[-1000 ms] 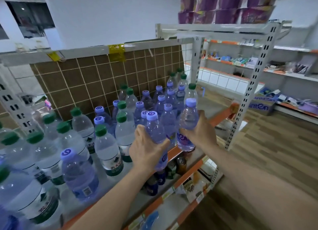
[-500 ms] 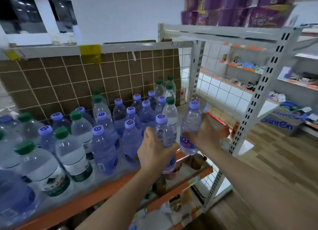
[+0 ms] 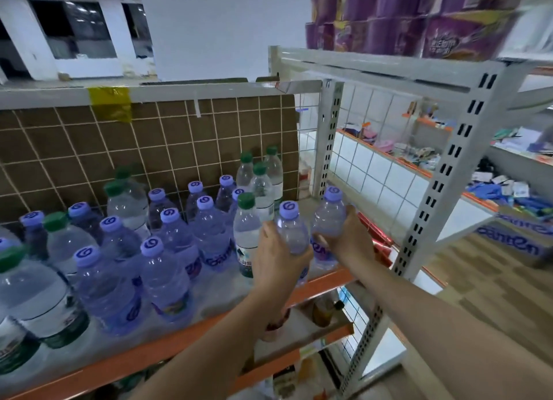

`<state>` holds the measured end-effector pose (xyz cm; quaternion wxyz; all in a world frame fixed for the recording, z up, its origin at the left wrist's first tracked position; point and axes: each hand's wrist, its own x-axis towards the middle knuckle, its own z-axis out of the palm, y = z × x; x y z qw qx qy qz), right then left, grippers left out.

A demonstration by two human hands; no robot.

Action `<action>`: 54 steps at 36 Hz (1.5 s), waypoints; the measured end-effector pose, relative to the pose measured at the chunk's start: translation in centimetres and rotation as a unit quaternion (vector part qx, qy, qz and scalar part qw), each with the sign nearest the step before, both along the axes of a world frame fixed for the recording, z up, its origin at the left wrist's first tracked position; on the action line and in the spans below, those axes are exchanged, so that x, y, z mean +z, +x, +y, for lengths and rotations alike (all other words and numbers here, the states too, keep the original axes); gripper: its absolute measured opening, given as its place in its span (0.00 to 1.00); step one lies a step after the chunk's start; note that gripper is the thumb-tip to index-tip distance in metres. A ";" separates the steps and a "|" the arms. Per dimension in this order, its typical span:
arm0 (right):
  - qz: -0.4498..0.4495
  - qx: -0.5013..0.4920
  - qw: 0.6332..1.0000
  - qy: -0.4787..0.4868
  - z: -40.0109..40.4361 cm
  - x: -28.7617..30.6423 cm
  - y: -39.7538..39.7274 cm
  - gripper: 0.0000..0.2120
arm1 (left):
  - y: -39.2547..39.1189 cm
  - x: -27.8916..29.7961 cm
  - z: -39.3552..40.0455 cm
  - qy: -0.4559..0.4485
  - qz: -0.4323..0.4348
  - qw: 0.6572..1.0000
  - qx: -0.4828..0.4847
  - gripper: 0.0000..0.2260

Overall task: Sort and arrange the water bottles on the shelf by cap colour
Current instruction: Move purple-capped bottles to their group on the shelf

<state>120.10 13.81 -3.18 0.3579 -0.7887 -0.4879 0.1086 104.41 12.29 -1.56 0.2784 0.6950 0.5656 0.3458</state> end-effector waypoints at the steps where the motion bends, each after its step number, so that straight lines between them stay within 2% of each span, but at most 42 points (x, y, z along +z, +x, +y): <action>1: 0.000 -0.001 1.000 -0.002 0.4 -0.1 0.4 0.31 | 0.7 0.0 0.6 0.000 -0.002 1.000 0.003 0.27; 6: 0.021 0.003 1.000 -0.019 2.3 -1.2 2.1 0.34 | 3.3 -0.3 3.0 -0.015 -0.035 0.999 0.029 0.29; 9: 0.002 0.010 1.000 -0.027 3.3 -1.9 2.9 0.35 | 4.2 -0.9 4.4 -0.035 -0.024 0.998 0.040 0.29; 13: -0.006 0.015 0.999 -0.036 4.4 -2.9 3.6 0.40 | 4.6 -1.7 5.8 -0.068 -0.024 0.997 0.031 0.25; 20: 0.030 0.012 0.998 -0.049 5.7 -3.1 4.5 0.39 | 4.8 -2.7 7.6 -0.112 -0.046 0.991 0.061 0.32; 23: 0.039 0.009 0.998 -0.051 5.9 -3.0 4.4 0.38 | 4.9 -2.9 7.9 -0.117 -0.051 0.990 0.056 0.32; 27: 0.054 0.012 0.997 -0.045 6.1 -3.5 4.5 0.43 | 4.9 -3.1 7.9 -0.133 -0.043 0.989 0.048 0.35; 33: 0.047 0.004 0.997 -0.059 6.0 -3.6 4.2 0.42 | 4.7 -2.8 7.6 -0.147 -0.046 0.987 0.035 0.35; 36: 0.056 0.011 0.997 -0.058 7.0 -5.3 5.3 0.44 | 4.4 -2.4 7.2 -0.133 -0.037 0.990 0.034 0.36; 38: 0.050 0.006 0.998 -0.046 6.1 -4.4 4.6 0.43 | 4.3 -2.0 6.7 -0.111 -0.029 0.993 0.021 0.36; 42: 0.020 -0.039 0.999 0.022 3.5 -2.2 2.1 0.42 | 3.4 -0.9 5.3 -0.079 0.016 0.997 0.003 0.31; 47: -0.037 -0.082 0.993 0.081 2.2 -0.5 -0.4 0.36 | 1.4 0.9 3.2 -0.046 -0.020 0.998 -0.038 0.24; 50: -0.053 -0.060 0.992 0.099 1.5 0.6 -2.7 0.29 | -0.9 2.1 1.7 -0.015 -0.016 0.998 -0.059 0.18; 54: -0.032 -0.009 0.992 0.126 0.6 1.8 -6.3 0.22 | -4.6 3.7 0.0 0.037 0.023 0.998 -0.040 0.09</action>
